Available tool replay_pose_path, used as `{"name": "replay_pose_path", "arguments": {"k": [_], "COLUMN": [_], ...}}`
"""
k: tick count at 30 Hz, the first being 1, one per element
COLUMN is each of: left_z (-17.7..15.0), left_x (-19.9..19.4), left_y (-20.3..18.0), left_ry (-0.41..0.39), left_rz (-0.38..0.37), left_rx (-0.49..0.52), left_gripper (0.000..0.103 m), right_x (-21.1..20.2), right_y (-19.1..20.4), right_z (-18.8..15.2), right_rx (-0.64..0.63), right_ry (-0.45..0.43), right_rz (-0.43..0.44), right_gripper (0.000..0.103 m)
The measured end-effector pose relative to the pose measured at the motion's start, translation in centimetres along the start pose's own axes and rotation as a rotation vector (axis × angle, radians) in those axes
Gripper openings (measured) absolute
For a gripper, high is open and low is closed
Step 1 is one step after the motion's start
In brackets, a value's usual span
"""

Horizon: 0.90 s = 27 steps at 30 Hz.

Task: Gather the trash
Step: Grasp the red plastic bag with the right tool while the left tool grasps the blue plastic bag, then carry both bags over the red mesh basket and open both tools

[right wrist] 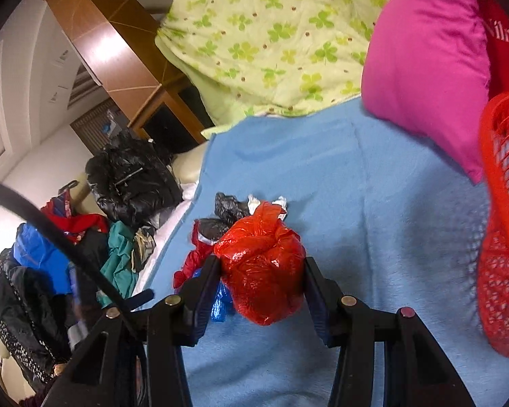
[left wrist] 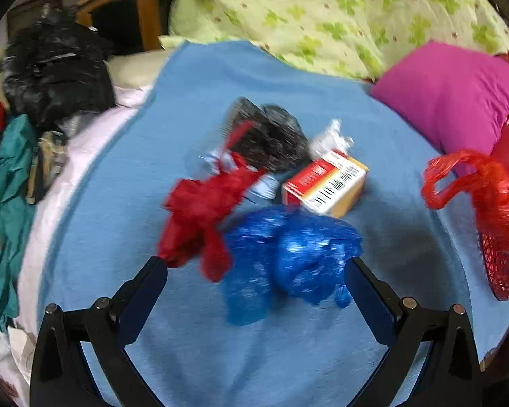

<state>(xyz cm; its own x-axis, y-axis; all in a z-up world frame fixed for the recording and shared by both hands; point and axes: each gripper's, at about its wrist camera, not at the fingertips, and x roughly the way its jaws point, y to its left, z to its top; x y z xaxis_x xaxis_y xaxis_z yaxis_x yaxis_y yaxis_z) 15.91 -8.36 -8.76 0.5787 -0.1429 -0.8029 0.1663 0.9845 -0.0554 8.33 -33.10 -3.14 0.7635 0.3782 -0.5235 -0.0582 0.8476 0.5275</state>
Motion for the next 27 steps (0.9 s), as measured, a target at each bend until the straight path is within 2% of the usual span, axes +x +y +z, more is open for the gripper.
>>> {"name": "replay_pose_path", "arguments": {"k": [6,8,9,10,13,18,27], "left_z": [0.4,0.3,0.3,0.2,0.3,0.7,2.1], "left_x": [2.1,2.6,2.6,2.5,1.9,-0.8,-9.6], "left_y": [-1.6,-1.9,-2.0,-2.1,-2.7,-3.6,-7.0], "left_ry": [0.064,0.076,0.078,0.080,0.054,-0.005,-0.173], "left_rz": [-0.103,-0.120,-0.129,-0.153,-0.163,-0.192,-0.295], "left_rx": [0.003,0.006,0.016,0.030,0.062,0.108,0.194], "left_gripper": [0.103,0.093,0.074,0.065,0.056,0.050,0.048], "right_x": [-1.5,-2.0,-2.3,-2.5,-3.3,-4.8,-10.4], "right_y": [-1.4,-1.6,-1.7,-1.8,-1.7,-1.4,-2.6], "right_z": [0.3,0.4,0.4,0.5,0.6,0.8,1.1], "right_rx": [0.019,0.017,0.014,0.011,-0.001,-0.019,-0.003], "right_ry": [-0.021,-0.030,-0.037,-0.043,-0.067,-0.125,-0.289], "right_rz": [-0.012,-0.015,-0.013,-0.012,-0.004,0.010,0.021], "right_gripper": [0.052,0.052,0.052,0.052,0.052,0.052,0.052]}}
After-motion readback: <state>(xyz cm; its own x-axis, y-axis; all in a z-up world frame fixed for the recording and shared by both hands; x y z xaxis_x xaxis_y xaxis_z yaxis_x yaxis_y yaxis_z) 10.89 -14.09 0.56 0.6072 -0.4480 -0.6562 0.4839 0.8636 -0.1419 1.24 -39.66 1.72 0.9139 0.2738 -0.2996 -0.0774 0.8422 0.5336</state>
